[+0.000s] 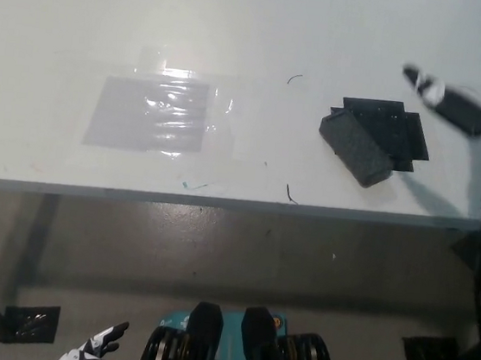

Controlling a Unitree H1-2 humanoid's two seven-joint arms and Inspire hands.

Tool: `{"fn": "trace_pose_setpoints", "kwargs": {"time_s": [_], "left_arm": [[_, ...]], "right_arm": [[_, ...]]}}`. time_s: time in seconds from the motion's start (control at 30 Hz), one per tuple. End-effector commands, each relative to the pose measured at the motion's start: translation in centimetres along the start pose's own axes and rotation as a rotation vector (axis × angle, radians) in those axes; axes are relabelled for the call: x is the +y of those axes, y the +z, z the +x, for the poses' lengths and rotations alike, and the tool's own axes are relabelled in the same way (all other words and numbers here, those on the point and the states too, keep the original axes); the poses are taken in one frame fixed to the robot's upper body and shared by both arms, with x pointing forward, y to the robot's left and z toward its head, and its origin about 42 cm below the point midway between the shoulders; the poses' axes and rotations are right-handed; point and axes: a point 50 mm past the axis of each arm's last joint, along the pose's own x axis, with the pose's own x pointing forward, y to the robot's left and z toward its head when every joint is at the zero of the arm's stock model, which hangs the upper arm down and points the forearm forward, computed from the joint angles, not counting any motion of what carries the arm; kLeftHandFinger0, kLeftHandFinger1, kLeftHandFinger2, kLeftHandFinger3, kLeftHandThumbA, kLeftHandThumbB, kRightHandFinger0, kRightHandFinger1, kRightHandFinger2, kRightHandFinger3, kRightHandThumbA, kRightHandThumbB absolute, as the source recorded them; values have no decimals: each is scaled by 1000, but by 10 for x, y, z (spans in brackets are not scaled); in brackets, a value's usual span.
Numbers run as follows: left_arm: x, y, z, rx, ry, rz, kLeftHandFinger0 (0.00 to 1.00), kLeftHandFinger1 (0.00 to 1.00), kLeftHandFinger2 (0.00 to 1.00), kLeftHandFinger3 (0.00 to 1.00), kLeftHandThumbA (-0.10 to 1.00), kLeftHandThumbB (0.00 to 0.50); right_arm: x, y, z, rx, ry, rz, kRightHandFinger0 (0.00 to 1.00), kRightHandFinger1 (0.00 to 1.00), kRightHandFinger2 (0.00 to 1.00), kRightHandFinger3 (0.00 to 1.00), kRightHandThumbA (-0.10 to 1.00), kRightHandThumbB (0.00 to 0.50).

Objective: A whiteboard eraser is kept on the black marked spot on the table infront of the robot and the robot uses its right hand to swipe it back and forth on the table twice to clean it

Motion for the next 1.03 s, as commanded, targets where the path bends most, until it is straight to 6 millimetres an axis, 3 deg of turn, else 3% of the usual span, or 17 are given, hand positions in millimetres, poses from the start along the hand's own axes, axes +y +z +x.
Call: {"fn": "trace_pose_setpoints", "kwargs": {"time_s": [0.0, 0.07, 0.1, 0.13, 0.17, 0.2, 0.23, 0.27, 0.3, 0.4, 0.43, 0.57, 0.6, 0.63, 0.77, 1.0], "left_arm": [[10, 22, 15, -119, 6, -16, 1000, 1000, 1000, 1000, 758, 413], [12, 27, 21, -141, 7, -24, 1000, 1000, 1000, 1000, 744, 413], [13, 28, 23, -146, 5, -24, 1000, 1000, 1000, 1000, 732, 409], [13, 30, 27, -153, 3, -21, 1000, 1000, 1000, 1000, 730, 410], [15, 31, 30, -161, 5, -12, 1000, 1000, 1000, 1000, 740, 413], [16, 32, 32, -166, 8, -7, 1000, 1000, 1000, 1000, 747, 415], [17, 33, 34, -170, 10, -6, 1000, 1000, 1000, 1000, 744, 414], [18, 33, 35, -172, 11, -2, 1000, 1000, 1000, 1000, 741, 412], [19, 32, 36, -170, 13, 2, 1000, 1000, 1000, 1000, 742, 417], [18, 30, 37, -161, 7, 6, 1000, 1000, 1000, 1000, 743, 411], [20, 30, 39, -159, 3, 6, 1000, 1000, 1000, 1000, 740, 411], [26, 30, 47, -152, 0, 26, 1000, 1000, 1000, 1000, 749, 422], [27, 28, 48, -138, -2, 37, 1000, 1000, 1000, 1000, 764, 427], [28, 27, 51, -140, -2, 41, 1000, 1000, 1000, 1000, 765, 426], [30, 28, 57, -158, -8, 48, 1000, 1000, 1000, 1000, 755, 415], [28, 25, 62, -155, -21, 44, 1000, 1000, 1000, 1000, 746, 414]], "right_arm": [[-52, 106, -246, -904, -259, 499, 1000, 1000, 1000, 1000, 1000, 73], [-50, 97, -262, -748, -221, 514, 1000, 1000, 1000, 1000, 1000, 66], [-48, 88, -262, -698, -171, 499, 1000, 1000, 1000, 1000, 1000, 156], [-33, 67, -259, -639, -95, 502, 1000, 1000, 1000, 1000, 1000, 243], [-15, 47, -256, -570, -20, 526, 1000, 1000, 1000, 1000, 997, 238], [2, 30, -253, -500, 19, 515, 1000, 1000, 1000, 1000, 988, 203], [19, 13, -251, -432, 36, 486, 1000, 1000, 1000, 1000, 981, 209], [39, -6, -250, -351, 73, 471, 1000, 1000, 1000, 1000, 990, 253], [49, -16, -250, -311, 100, 468, 1000, 1000, 1000, 1000, 993, 266], [84, -59, -253, -149, 195, 425, 1000, 1000, 1000, 1000, 939, 262], [99, -77, -255, -77, 218, 413, 1000, 1000, 1000, 1000, 971, 276], [112, -95, -248, -7, 245, 437, 1000, 1000, 1000, 1000, 1000, 306], [112, -97, -245, 12, 249, 476, 1000, 1000, 1000, 1000, 1000, 292], [111, -96, -240, 10, 246, 485, 1000, 1000, 1000, 1000, 1000, 277], [110, -98, -230, 8, 239, 479, 1000, 1000, 1000, 1000, 1000, 307], [109, -101, -228, 14, 257, 482, 1000, 1000, 1000, 1000, 1000, 277]]}}
